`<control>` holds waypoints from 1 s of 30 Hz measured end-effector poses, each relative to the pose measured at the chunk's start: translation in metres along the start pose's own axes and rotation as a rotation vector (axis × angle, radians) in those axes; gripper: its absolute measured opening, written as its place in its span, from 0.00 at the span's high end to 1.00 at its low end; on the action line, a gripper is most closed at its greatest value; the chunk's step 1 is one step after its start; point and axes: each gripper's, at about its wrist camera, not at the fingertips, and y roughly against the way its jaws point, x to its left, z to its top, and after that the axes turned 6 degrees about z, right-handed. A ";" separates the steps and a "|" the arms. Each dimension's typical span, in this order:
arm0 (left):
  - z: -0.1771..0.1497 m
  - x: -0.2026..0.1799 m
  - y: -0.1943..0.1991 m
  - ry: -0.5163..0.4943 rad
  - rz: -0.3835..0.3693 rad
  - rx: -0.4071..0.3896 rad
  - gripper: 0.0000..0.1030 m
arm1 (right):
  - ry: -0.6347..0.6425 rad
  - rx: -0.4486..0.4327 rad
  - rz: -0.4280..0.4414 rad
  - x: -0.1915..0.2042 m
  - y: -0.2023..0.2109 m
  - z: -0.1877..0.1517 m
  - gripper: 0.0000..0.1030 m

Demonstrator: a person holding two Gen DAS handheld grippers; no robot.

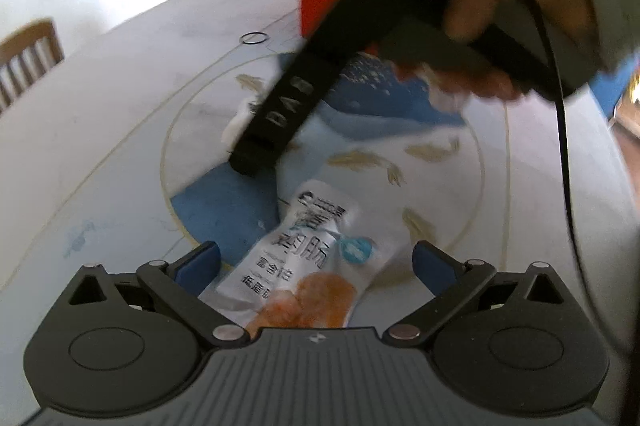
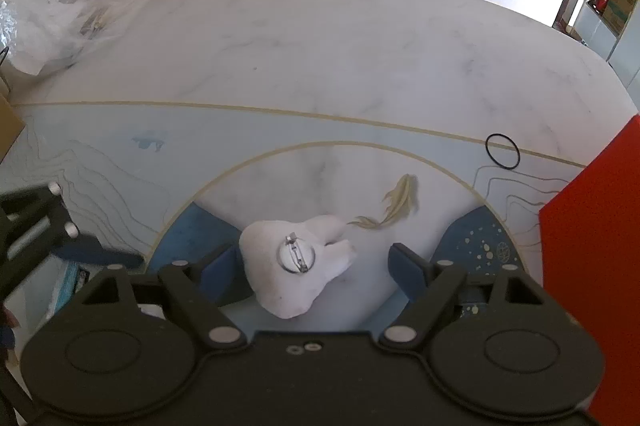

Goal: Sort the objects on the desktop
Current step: 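Grasp the sausage snack packet with the left gripper while the right grasps the white plush toy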

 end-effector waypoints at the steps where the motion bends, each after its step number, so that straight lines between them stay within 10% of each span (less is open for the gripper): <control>1: -0.001 -0.003 0.001 -0.016 -0.023 -0.005 0.00 | -0.001 -0.001 0.001 0.000 0.000 0.000 0.19; 12: 0.001 -0.007 -0.001 0.014 -0.002 -0.018 0.00 | 0.025 0.002 -0.014 0.005 -0.001 0.001 0.17; 19: 0.004 0.001 0.005 0.083 0.058 -0.019 0.39 | 0.055 -0.014 -0.012 0.008 0.001 -0.001 0.37; 30: 0.007 -0.006 0.007 0.174 0.120 0.001 0.42 | 0.042 -0.015 -0.001 -0.001 0.024 -0.018 0.49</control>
